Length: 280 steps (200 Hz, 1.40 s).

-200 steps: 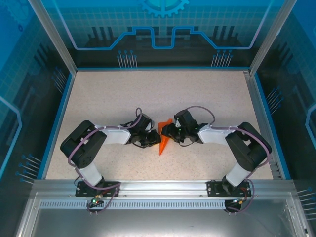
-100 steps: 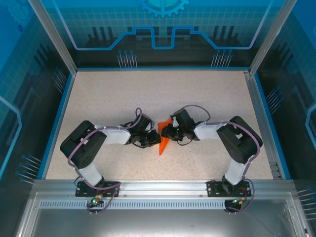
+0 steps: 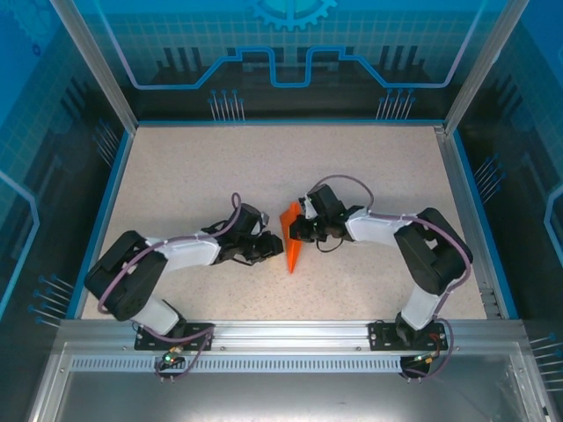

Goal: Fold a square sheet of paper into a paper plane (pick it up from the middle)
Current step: Turn over the paper at the center of the table.

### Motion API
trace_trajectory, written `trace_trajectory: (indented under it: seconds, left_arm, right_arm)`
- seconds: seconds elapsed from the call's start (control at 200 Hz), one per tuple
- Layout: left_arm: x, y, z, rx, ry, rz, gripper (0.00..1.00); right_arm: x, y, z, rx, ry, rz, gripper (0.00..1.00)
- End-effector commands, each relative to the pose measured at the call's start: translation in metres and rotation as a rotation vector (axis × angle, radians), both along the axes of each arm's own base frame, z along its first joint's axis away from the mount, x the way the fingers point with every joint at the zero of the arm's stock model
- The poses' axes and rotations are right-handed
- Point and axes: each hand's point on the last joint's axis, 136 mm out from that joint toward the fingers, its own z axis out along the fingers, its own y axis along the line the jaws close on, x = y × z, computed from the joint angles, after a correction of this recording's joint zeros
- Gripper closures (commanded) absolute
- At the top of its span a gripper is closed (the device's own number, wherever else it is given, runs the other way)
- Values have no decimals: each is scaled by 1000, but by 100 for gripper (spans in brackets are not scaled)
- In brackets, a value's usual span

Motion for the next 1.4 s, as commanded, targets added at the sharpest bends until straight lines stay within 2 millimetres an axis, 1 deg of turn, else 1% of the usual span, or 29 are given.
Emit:
trace_trajectory:
  seconds: [0.0, 0.09, 0.155, 0.23, 0.27, 0.31, 0.39, 0.525, 0.645, 0.705, 0.815, 0.885, 1.005, 1.09, 1.16, 1.195, 1.27, 1.33, 1.396]
  left_arm:
    - [2, 20, 7, 67, -53, 59, 74]
    - [2, 32, 9, 109, -77, 82, 74]
    - [2, 40, 10, 141, -89, 101, 73]
    - [3, 47, 10, 158, -101, 122, 72]
    - [3, 50, 10, 160, -102, 128, 72]
    - [4, 52, 9, 163, -102, 132, 71]
    - [6, 55, 10, 164, -97, 138, 71]
    - [10, 60, 16, 160, -96, 159, 71]
    - [12, 68, 17, 148, -96, 189, 70]
    - [14, 72, 22, 133, -104, 199, 70]
    - [15, 90, 20, 173, -107, 235, 69]
    - [15, 102, 16, 180, -88, 274, 68]
    - [11, 120, 9, 198, -63, 330, 67]
    - [8, 127, 6, 206, -52, 345, 66]
    - [7, 130, 4, 212, -44, 352, 66]
    - [8, 130, 4, 211, -43, 352, 66]
    - [8, 131, 5, 213, -42, 352, 66]
    - [8, 133, 6, 215, -46, 356, 66]
    - [8, 135, 7, 214, -49, 364, 66]
  right_arm:
    - [3, -33, 33, -192, -108, 40, 97]
    - [4, -61, 54, -377, -181, 43, 95]
    - [4, -86, 64, -545, -200, 45, 94]
    - [4, -106, 74, -720, -220, 59, 94]
    - [6, -113, 81, -800, -237, 56, 94]
    - [6, -118, 83, -867, -244, 64, 94]
    - [9, -120, 89, -959, -262, 57, 93]
    - [10, -108, 87, -1036, -273, 92, 93]
    - [10, -105, 76, -1109, -256, 116, 92]
    - [12, -103, 72, -1126, -237, 114, 92]
    - [14, -96, 67, -1178, -219, 103, 91]
    - [14, -88, 58, -1199, -203, 115, 90]
    - [10, -64, 36, -1218, -178, 158, 89]
    - [5, -48, 22, -1250, -159, 189, 86]
    - [1, -32, 9, -1237, -137, 210, 83]
    - [-1, -25, 2, -1225, -123, 213, 80]
    - [-7, -11, -12, -1180, -83, 220, 79]
    - [-11, 3, -17, -1131, -66, 235, 76]
    - [-17, 22, -20, -1049, -52, 269, 70]
